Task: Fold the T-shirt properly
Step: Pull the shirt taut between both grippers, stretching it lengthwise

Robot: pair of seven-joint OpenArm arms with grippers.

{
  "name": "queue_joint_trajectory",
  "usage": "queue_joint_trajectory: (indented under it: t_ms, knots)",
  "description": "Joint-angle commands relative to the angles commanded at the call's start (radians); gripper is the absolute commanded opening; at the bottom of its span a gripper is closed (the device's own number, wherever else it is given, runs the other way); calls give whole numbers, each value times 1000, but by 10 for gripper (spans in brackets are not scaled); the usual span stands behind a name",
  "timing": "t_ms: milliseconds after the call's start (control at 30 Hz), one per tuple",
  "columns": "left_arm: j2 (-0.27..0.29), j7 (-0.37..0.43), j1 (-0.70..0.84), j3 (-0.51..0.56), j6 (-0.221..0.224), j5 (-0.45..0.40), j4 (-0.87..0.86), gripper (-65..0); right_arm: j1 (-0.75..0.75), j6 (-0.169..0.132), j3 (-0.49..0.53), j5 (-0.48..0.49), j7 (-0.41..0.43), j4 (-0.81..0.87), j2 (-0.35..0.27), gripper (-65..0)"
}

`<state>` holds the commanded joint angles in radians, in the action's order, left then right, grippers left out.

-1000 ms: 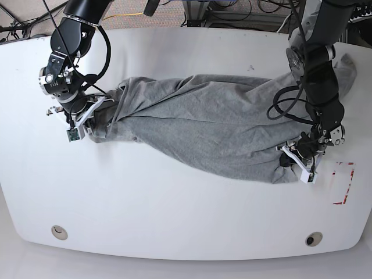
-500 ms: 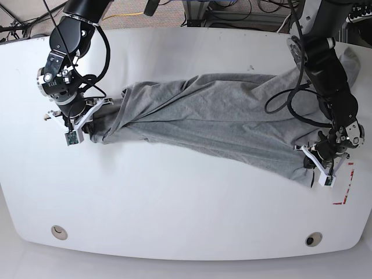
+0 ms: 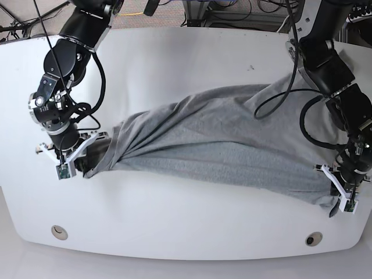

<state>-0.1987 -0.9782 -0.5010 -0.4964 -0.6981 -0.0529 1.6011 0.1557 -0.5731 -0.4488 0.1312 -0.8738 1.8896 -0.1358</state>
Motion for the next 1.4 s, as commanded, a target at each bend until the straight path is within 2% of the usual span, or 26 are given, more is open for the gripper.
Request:
queue_joint_trajectory:
  t_ms: [533,600,667,700,800,833,867,933,1000,1100,1167,1300,1400]
  knots:
    - [0,-2,51,-9,0,-2,17,-644,-183,0,0,3,2,14,9,-640]
    - [0,-2,66,-8,0,-2,17,-644,-204,2,0,3,2,14,9,-556]
    - [0,-2,69,-8,0,-2,17,-644,-219,2,-6,3,2,18,9,-409]
    - [0,-2,69,-8,0,-2,17,-644,-227,2,-6,3,2,21,9,-304]
    - [0,-2,74,-6,0,-2,17,-644,-253,0,-8,3,2,58,9,-114]
    - [0,-2,74,-8,0,-2,17,-644,-272,-2,-8,9,2,81,9,-59]
    - [0,-2,74,-8,0,-2,17,-644,-287,-6,-17,34,2,100,9,-35]
    - [0,-2,74,-6,0,-2,17,-644,-313,-21,-77,114,0,109,9,-30]
    - [0,-2,74,-6,0,-2,17,-644,-336,-41,-137,236,-3,107,9,-30]
    - [-5,-2,74,-8,0,-2,12,-644,-353,-44,-176,370,-9,98,0,-30]
    - [-5,-2,71,-8,0,-2,-14,-644,-339,-41,-178,448,-44,64,-6,-30]
    - [-5,-2,72,-8,0,-2,-20,-644,-275,-41,-178,526,-140,-5,-31,-30]
    - [-6,-2,72,-8,0,-2,-28,-644,-206,-37,-176,535,-160,-77,-32,-30]
